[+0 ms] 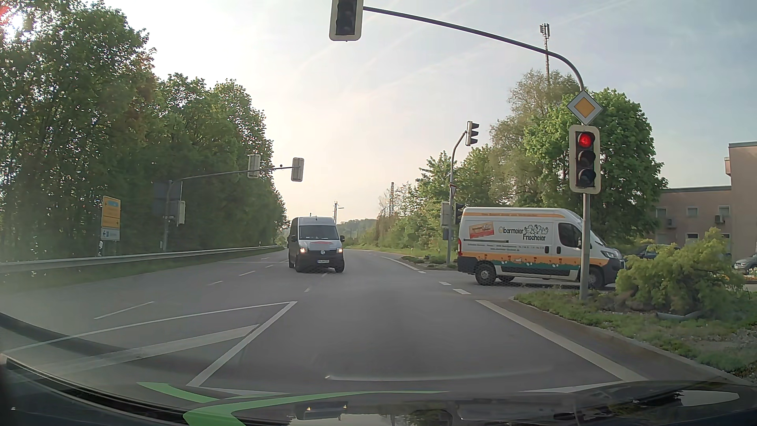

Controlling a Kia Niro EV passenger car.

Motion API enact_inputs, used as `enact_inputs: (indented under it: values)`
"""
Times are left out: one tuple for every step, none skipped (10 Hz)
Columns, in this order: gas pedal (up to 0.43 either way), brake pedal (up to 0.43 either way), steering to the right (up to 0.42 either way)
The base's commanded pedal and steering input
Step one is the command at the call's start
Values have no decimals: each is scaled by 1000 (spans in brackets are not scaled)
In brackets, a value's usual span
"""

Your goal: Follow the waypoints while adhering to traffic rules and regulations

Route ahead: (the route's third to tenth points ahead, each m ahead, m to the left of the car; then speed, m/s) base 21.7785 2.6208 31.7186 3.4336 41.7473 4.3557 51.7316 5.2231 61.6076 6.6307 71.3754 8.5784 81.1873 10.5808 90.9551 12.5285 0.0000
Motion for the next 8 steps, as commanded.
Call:
enact_inputs:
  values:
    - [0,250,3]
    - [0,250,3]
    - [0,250,3]
    - [0,250,3]
    - [0,250,2]
    - [0,250,2]
    - [0,250,3]
    - [0,250,3]
